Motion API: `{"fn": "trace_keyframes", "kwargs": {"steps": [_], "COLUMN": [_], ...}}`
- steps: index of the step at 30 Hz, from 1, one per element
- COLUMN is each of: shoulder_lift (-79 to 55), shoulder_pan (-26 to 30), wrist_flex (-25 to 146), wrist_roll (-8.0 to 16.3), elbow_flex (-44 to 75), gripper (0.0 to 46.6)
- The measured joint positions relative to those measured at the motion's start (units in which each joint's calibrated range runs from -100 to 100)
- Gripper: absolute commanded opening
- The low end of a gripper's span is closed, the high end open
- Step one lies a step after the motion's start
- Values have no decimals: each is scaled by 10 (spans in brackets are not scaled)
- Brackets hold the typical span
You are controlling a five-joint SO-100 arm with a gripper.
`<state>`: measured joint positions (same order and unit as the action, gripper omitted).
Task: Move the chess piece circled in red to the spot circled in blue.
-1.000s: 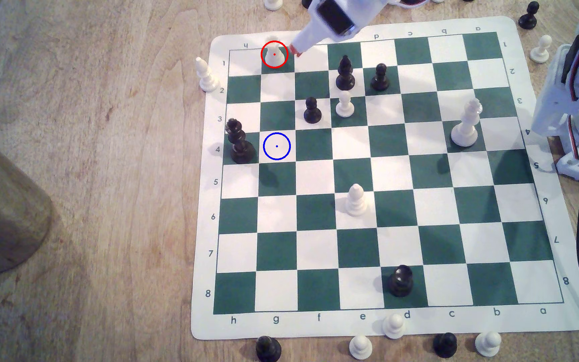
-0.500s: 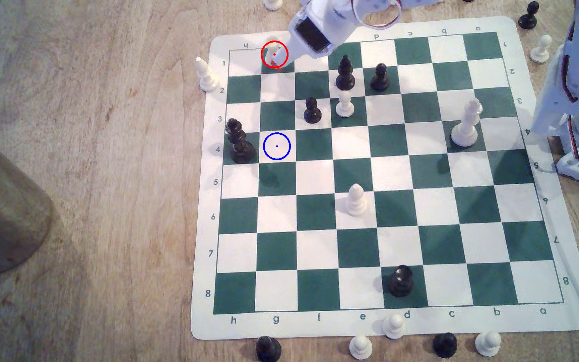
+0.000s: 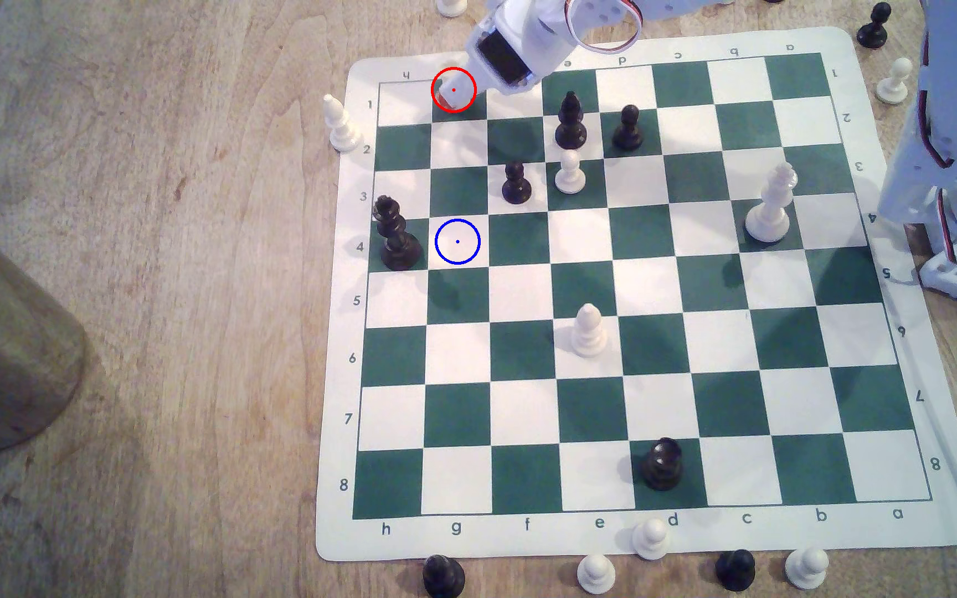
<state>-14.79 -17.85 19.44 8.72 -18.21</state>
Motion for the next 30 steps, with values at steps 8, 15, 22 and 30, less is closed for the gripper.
{"fn": "trace_keyframes", "kwargs": {"steps": [8, 15, 22, 30], "shoulder_lift": [-11, -17, -25, -28], "shoulder_pan": [0, -1, -1, 7], "wrist_flex": [-13, -23, -23, -31], "wrist_roll": [-2, -6, -6, -6], "elbow_flex": [12, 16, 23, 33], "gripper": [172, 168, 149, 125]}}
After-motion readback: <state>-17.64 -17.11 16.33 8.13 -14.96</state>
